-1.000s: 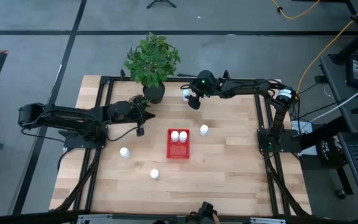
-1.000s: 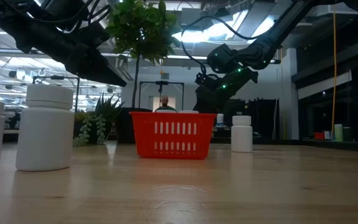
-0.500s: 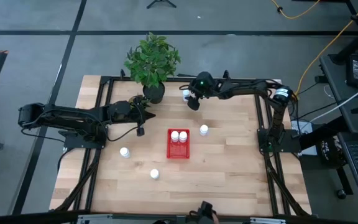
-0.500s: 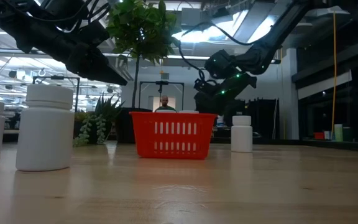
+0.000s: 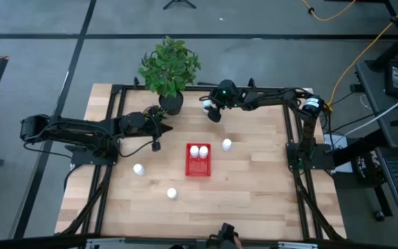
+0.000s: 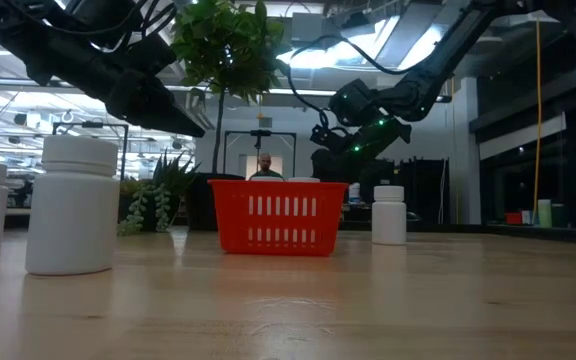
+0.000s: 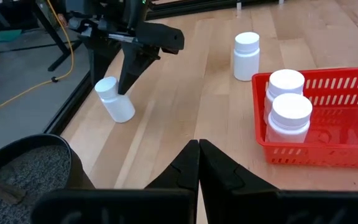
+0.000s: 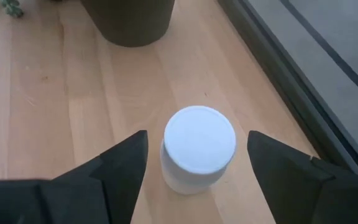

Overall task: Pick and place pill bottles into a basket
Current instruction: Put the white medicine bottle into the red bin

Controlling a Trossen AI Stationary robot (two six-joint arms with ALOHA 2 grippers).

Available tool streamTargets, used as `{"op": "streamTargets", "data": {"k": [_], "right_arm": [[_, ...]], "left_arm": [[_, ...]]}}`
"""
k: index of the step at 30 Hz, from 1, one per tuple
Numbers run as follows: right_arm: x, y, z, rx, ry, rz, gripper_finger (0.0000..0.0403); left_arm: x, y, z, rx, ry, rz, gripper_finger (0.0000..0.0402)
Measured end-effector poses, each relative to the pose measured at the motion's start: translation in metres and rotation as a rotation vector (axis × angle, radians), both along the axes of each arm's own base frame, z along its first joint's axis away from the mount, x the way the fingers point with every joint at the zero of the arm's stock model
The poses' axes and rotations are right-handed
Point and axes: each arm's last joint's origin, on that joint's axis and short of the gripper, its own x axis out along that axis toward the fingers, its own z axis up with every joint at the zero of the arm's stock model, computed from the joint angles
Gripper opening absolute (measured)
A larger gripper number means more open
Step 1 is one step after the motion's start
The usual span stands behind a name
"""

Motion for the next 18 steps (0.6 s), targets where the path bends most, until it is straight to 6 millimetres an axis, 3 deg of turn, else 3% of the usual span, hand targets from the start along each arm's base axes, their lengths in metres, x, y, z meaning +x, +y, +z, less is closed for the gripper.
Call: {"op": "streamTargets", "data": {"k": [8, 18], "right_arm": [[0.0002, 0.0001, 0.0002, -0.018, 0.004, 0.023, 0.0263], [0.0002, 0.0001, 0.0001, -0.019, 0.005, 0.024, 0.0206]], "left_arm": [[0.0, 0.0, 0.0, -0.001, 0.0, 0.0, 0.0003], [0.0, -0.0001, 0.0, -0.001, 0.0, 0.001, 0.0002]]}}
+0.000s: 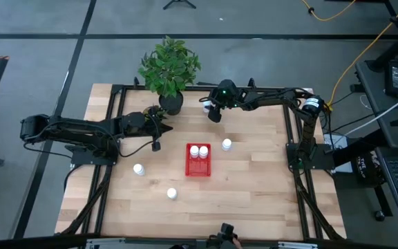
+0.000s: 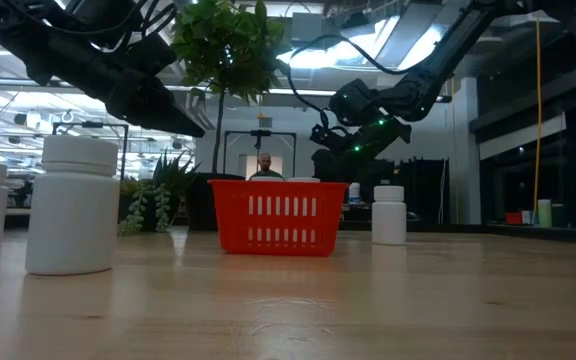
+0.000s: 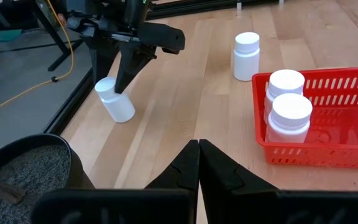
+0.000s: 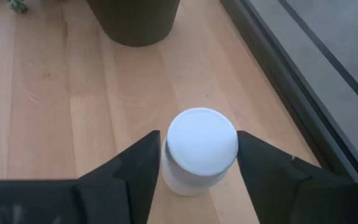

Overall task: Pick and place pill bottles into a basket
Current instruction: Put the white medicine bottle into the red bin

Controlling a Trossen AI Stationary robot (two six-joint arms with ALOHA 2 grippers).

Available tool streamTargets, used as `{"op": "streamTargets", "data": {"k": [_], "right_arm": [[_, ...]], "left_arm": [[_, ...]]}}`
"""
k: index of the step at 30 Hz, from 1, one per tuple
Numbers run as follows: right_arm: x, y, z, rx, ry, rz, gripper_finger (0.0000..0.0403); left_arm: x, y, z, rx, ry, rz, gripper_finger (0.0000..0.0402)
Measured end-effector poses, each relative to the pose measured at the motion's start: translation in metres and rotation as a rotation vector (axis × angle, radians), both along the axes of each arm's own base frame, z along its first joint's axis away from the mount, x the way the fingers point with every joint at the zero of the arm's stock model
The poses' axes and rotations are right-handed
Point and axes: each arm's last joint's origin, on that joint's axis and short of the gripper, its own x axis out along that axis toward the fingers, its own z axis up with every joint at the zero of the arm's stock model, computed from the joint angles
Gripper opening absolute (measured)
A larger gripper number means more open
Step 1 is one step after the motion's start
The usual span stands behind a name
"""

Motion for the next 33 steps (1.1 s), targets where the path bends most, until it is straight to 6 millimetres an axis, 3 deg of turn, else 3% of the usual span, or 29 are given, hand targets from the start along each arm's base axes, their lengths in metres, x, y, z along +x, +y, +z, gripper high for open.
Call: {"op": "streamTargets", "data": {"k": [7, 15, 24, 29, 33], "right_arm": [[0.0, 0.0, -0.001, 0.006, 0.009, -0.003, 0.0166], [0.0, 0.0, 0.0, -0.003, 0.01, -0.008, 0.0176], [-0.001, 0.0, -0.001, 0.002, 0.015, -0.007, 0.0144], [-0.002, 0.005, 0.006, 0.007, 0.021, -0.001, 0.0144], [-0.005, 0.011, 0.023, 0.014, 0.004, 0.027, 0.0144]], "left_arm": [[0.0, 0.0, 0.0, -0.001, 0.0, 0.0, 0.0002], [0.0, 0.0, 0.0, -0.001, 0.0, 0.0, 0.0002], [0.0, 0.0, 0.0, 0.0, 0.0, 0.001, 0.0003], [0.0, 0.0, 0.0, 0.0, -0.004, 0.002, 0.0002], [0.0, 0.0, 0.0, 0.0, -0.004, 0.002, 0.0003]]}}
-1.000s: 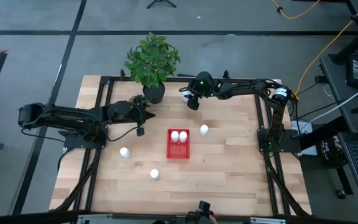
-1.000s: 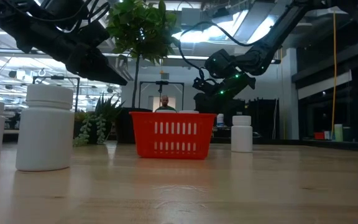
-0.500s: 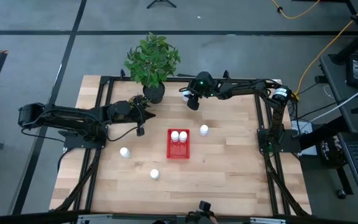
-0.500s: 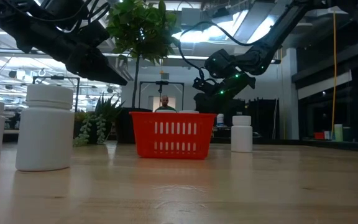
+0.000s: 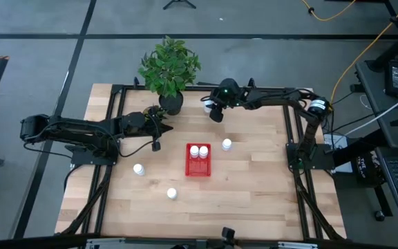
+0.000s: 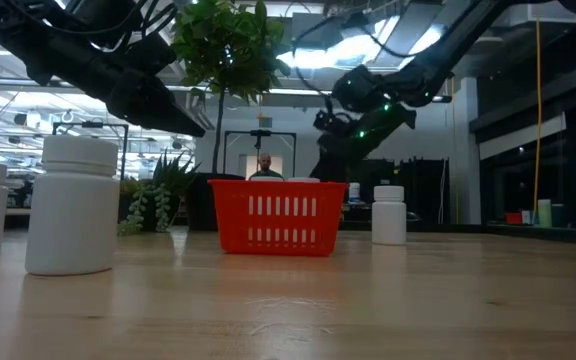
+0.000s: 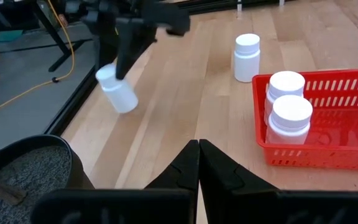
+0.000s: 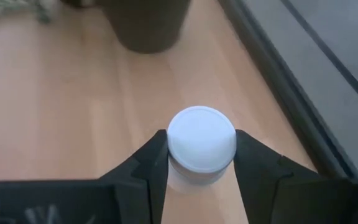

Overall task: Pick and place pill bottles into a basket
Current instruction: Put the white medicine bottle into the red bin

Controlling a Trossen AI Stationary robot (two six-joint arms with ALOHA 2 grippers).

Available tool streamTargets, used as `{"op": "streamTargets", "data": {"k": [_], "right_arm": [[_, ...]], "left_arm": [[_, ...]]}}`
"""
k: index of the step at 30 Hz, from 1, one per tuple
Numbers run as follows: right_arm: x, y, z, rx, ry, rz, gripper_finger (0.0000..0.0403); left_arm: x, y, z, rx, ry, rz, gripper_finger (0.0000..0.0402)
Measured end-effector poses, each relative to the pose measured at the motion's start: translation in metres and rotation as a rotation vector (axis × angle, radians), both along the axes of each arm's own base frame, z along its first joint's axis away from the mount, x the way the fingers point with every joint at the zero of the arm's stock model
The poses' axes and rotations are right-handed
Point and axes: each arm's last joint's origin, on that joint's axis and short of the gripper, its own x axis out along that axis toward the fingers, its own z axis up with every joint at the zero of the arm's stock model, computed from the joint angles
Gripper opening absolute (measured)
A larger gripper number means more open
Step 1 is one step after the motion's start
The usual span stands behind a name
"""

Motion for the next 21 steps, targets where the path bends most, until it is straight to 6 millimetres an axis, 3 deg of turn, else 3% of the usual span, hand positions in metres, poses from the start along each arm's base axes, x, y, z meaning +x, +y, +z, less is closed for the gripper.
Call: {"op": "streamTargets", "data": {"k": [13, 21], "right_arm": [[-0.021, 0.035, 0.059, 0.027, -0.033, 0.135, 0.0144], [-0.037, 0.07, 0.064, 0.033, -0.098, 0.18, 0.0144]], "left_arm": [[0.0, 0.0, 0.0, -0.005, -0.004, 0.007, 0.0004], [0.0, 0.0, 0.0, -0.004, -0.004, 0.009, 0.0002]]}}
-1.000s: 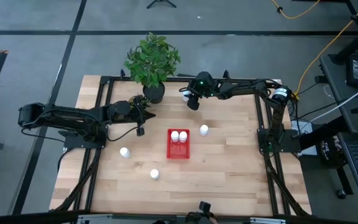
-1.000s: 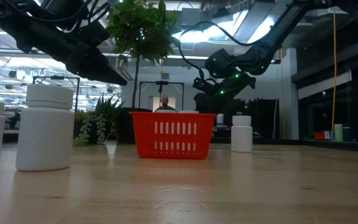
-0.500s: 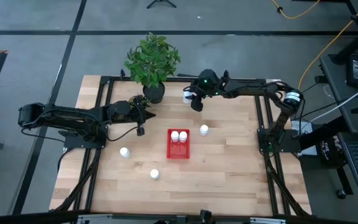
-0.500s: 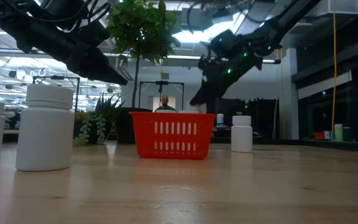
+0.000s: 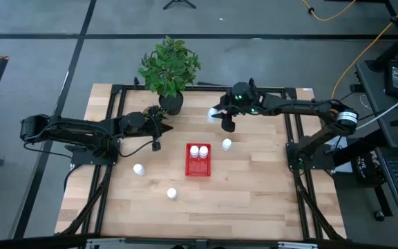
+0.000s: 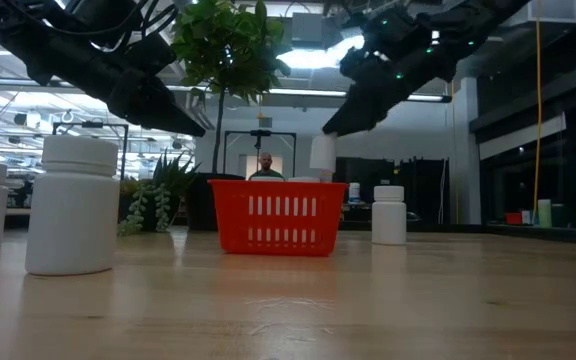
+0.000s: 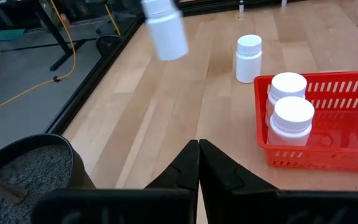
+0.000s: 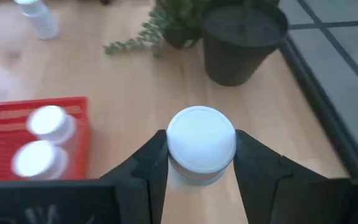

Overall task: Pick and place pill bottles into a basket
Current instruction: Put the white medicine bottle into the red bin

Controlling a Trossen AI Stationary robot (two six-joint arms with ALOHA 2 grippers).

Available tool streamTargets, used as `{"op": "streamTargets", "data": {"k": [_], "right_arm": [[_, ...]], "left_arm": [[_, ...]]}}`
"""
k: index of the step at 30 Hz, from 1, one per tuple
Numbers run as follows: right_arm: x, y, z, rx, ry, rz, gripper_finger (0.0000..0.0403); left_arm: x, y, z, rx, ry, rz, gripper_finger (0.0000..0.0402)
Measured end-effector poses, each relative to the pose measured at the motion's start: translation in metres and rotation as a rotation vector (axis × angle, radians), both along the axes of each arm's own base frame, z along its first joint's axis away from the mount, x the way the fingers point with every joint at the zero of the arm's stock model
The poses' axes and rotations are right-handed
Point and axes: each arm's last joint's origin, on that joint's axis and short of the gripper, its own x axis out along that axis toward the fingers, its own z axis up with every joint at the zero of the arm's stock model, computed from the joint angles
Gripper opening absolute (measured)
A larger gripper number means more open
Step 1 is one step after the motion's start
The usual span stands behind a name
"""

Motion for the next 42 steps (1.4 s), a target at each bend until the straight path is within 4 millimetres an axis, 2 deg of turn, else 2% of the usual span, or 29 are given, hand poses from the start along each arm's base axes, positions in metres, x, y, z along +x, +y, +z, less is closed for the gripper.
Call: {"op": "streamTargets", "data": {"k": [6, 14, 17, 26, 36, 42], "right_arm": [[-0.009, 0.034, 0.001, 0.03, -0.02, 0.048, 0.0146], [-0.008, 0.076, 0.012, 0.024, -0.052, 0.184, 0.0145], [-0.006, 0.09, 0.012, 0.031, -0.049, 0.182, 0.0145], [-0.001, 0.121, 0.016, 0.041, -0.09, 0.222, 0.0146], [0.005, 0.159, 0.009, 0.016, -0.097, 0.217, 0.0146], [0.014, 0.166, -0.004, 0.018, -0.087, 0.218, 0.0147]], "left_arm": [[0.0, 0.001, 0.0, 0.008, 0.001, 0.018, 0.0005], [0.0, 0.001, 0.0, 0.008, 0.001, 0.019, 0.0004], [0.0, 0.001, 0.0, 0.008, 0.0, 0.019, 0.0005], [0.001, 0.001, 0.003, 0.016, -0.036, 0.02, 0.0005], [0.002, 0.001, 0.008, 0.025, -0.079, 0.02, 0.0005], [0.003, 0.001, 0.009, 0.028, -0.096, 0.02, 0.0002]]}}
